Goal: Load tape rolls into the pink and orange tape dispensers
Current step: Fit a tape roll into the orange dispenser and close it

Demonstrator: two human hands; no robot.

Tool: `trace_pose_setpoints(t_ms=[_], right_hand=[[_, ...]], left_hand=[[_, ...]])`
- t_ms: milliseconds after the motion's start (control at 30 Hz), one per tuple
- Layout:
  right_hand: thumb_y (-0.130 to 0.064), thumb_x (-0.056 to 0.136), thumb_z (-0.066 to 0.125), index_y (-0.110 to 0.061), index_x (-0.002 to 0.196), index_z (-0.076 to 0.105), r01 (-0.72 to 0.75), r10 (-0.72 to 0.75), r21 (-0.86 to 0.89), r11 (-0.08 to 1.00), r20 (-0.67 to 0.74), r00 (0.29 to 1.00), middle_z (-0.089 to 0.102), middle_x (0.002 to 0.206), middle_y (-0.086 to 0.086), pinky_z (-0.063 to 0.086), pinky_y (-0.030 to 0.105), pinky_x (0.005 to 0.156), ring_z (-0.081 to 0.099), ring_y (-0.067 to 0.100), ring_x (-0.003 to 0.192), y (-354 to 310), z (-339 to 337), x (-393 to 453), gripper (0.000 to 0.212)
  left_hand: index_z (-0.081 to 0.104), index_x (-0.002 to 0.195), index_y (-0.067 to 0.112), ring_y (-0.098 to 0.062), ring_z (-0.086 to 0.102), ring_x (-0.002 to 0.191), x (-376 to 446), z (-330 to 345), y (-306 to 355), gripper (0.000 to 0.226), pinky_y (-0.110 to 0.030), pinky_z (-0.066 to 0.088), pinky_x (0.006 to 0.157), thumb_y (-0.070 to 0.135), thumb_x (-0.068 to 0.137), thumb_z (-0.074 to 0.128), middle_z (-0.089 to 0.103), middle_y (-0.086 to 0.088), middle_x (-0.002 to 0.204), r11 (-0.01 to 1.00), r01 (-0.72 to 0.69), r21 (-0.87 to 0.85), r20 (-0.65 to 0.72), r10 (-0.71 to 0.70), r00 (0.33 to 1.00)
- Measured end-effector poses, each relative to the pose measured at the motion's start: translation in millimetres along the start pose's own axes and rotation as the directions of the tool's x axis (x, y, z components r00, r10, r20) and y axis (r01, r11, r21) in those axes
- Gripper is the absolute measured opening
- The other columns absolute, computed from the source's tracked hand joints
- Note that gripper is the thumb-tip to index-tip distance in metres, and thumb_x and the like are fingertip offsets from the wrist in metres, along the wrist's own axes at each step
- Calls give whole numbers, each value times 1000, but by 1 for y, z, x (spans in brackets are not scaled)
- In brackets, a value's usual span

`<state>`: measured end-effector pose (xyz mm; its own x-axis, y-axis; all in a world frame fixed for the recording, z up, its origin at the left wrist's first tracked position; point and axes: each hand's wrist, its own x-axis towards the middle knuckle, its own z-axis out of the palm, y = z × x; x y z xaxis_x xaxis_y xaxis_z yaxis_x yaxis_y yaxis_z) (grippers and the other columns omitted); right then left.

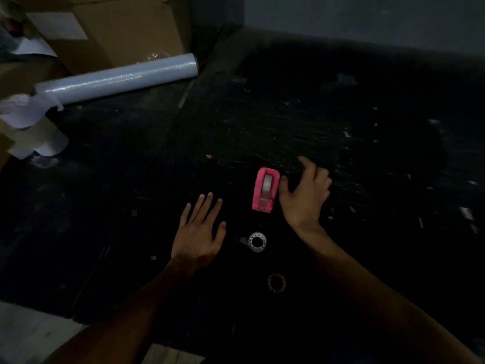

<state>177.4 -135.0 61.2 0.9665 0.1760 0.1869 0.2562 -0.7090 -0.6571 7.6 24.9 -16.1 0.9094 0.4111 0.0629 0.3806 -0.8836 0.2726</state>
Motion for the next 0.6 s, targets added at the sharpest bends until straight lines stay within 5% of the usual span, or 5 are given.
trace_pose_setpoints(t_ms=[100,267,433,600], right_hand=[[-38,79,69,-23,145,27,-164,179,-161,973,80,981,33,137,16,32,49,103,33,37,125,19,-6,16,79],[-32,80,72,-15,144,33,-330,330,-42,943,237,914,34,138,24,33,43,106,37,44,126,43,-5,21,77],[-22,79,71,-13,138,41,-342,318,59,938,248,915,45,132,24,35,42,106,42,41,123,48,-11,13,67],[-13,83,68,-15,139,37,-342,241,334,878,308,920,58,117,10,42,27,79,56,21,94,40,-31,-5,64]], left_hand=[[27,149,25,-13,7,148,0,1,0,62,-41,6,121,48,92,28,19,0,160,1000,3,6,-14,-3,1000],[25,149,27,-12,5,148,0,0,1,62,-41,6,121,48,92,27,18,1,161,1000,8,20,-3,-8,1000],[27,149,27,-12,8,148,0,-4,3,64,-41,7,121,51,89,25,20,1,160,1000,19,3,-1,-19,1000],[34,146,27,-12,10,148,8,-12,6,66,-41,3,120,49,84,37,22,1,159,977,114,-178,82,-100,992]])
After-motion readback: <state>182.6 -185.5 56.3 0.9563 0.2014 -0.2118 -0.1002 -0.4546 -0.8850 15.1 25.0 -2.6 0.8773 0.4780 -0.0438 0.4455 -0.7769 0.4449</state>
